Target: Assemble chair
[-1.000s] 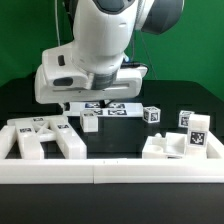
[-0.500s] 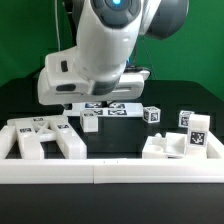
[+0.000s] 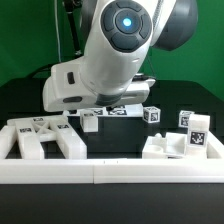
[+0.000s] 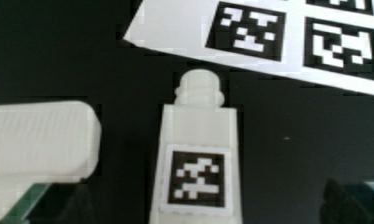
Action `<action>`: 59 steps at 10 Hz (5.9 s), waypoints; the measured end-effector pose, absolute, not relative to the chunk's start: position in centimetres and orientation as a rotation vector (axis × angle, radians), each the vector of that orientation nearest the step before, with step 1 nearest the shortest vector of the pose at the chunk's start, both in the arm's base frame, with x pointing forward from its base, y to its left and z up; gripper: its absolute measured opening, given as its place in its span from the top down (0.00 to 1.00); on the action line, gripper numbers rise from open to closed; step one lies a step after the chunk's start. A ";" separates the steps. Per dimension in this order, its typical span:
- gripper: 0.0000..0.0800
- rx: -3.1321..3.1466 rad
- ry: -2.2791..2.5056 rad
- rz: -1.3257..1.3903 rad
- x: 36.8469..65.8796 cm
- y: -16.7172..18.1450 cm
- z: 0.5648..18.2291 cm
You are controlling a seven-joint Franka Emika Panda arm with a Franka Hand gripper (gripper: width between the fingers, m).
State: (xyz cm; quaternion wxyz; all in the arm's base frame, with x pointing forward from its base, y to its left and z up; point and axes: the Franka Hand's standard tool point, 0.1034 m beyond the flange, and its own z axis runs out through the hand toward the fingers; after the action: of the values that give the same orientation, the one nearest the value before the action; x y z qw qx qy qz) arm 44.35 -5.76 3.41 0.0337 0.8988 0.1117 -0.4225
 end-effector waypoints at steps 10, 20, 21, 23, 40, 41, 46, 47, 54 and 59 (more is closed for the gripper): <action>0.34 2.749 0.341 -1.320 43.5 -6.0 1.0; 0.64 2.748 0.353 -1.306 45.5 -3.7 3.6; 0.64 2.758 0.318 -1.320 46.2 -3.0 5.0; 0.64 2.773 0.313 -1.285 46.9 -2.9 6.0; 0.64 3.062 0.343 -0.009 55.6 -1.0 10.8; 0.64 3.046 0.364 0.133 56.2 -0.7 10.6; 0.64 3.042 0.291 0.415 56.6 -0.9 10.6; 0.64 3.055 0.282 0.432 57.5 -0.1 10.8; 0.64 3.071 0.264 0.496 60.3 1.6 11.7; 0.64 3.091 0.238 0.532 62.4 3.8 11.1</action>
Offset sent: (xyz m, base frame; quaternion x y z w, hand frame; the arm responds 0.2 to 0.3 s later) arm 0.0028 0.0026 -0.0134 -0.0114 0.0056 0.0239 0.9996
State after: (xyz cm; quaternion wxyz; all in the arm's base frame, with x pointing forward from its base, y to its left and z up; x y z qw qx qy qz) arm 62.38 3.85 11.12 -0.0018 0.9827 0.0757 0.1692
